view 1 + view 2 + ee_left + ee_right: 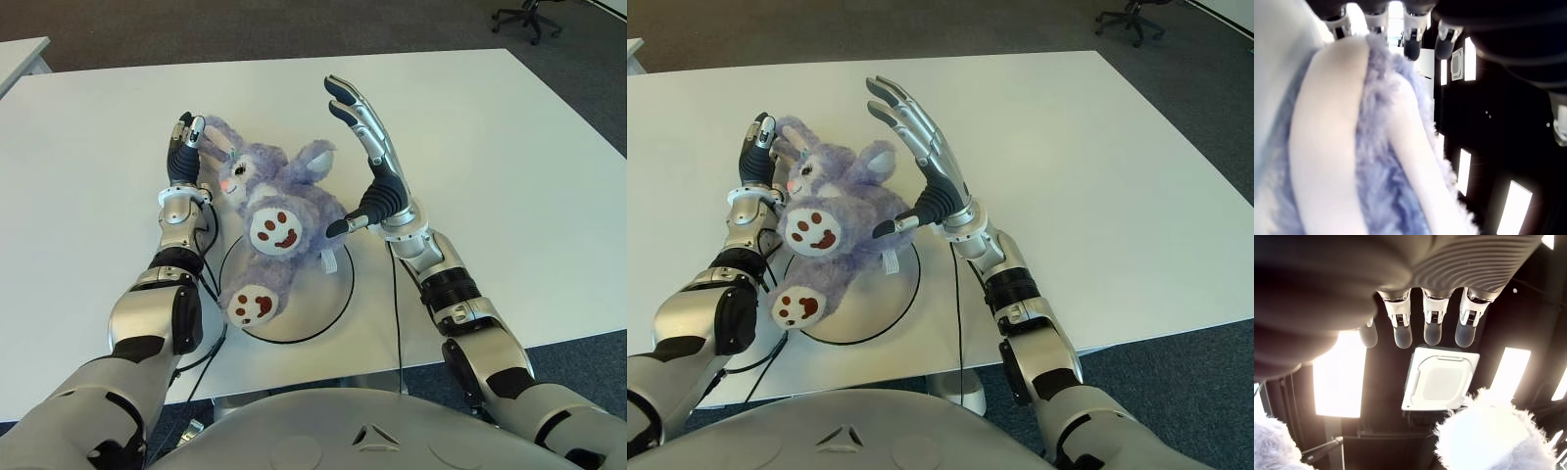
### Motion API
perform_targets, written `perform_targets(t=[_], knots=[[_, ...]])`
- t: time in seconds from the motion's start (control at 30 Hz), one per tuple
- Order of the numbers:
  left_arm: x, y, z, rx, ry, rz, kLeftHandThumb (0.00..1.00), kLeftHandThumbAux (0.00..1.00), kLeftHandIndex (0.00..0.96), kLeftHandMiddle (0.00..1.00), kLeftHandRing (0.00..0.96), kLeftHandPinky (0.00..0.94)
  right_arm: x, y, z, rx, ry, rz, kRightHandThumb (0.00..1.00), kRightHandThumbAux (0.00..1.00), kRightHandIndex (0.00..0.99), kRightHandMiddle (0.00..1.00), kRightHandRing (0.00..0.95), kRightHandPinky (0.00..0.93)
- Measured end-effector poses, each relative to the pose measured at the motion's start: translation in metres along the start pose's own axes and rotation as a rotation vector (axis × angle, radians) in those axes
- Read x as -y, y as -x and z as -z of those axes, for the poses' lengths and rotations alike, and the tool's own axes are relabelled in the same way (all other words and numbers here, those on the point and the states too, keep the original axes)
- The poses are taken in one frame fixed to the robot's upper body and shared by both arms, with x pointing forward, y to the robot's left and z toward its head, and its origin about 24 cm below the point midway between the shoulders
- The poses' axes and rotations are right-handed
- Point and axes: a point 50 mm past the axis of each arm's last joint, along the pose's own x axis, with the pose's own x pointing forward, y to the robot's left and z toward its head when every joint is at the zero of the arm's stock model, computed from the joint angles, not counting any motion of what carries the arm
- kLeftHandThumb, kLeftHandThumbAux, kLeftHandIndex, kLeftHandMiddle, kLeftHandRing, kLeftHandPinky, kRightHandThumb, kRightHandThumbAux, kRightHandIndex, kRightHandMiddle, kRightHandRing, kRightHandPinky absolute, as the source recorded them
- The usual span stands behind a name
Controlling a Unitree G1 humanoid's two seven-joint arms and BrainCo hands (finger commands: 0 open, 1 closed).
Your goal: Put the doll into the plate.
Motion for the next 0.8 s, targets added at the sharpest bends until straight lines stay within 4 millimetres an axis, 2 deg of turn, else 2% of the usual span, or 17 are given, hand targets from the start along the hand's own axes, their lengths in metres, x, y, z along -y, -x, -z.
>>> perform_targets(t=[0.47,0.8], knots=[[0.0,0.0,0.0,0.008,0.004,0.014,0.0,0.346,0.0,0.091,0.053,0.0,0.009,-0.007,0.003,-0.013,-0.031,0.001,0.068,0.319,0.0,0.0,0.0,0.0],[0.0,0.0,0.0,0.008,0.002,0.02,0.0,0.361,0.0,0.098,0.057,0.0,0.022,-0.016,0.012,-0.031,-0.029,0.036,0.032,0.325,0.0,0.0,0.0,0.0]])
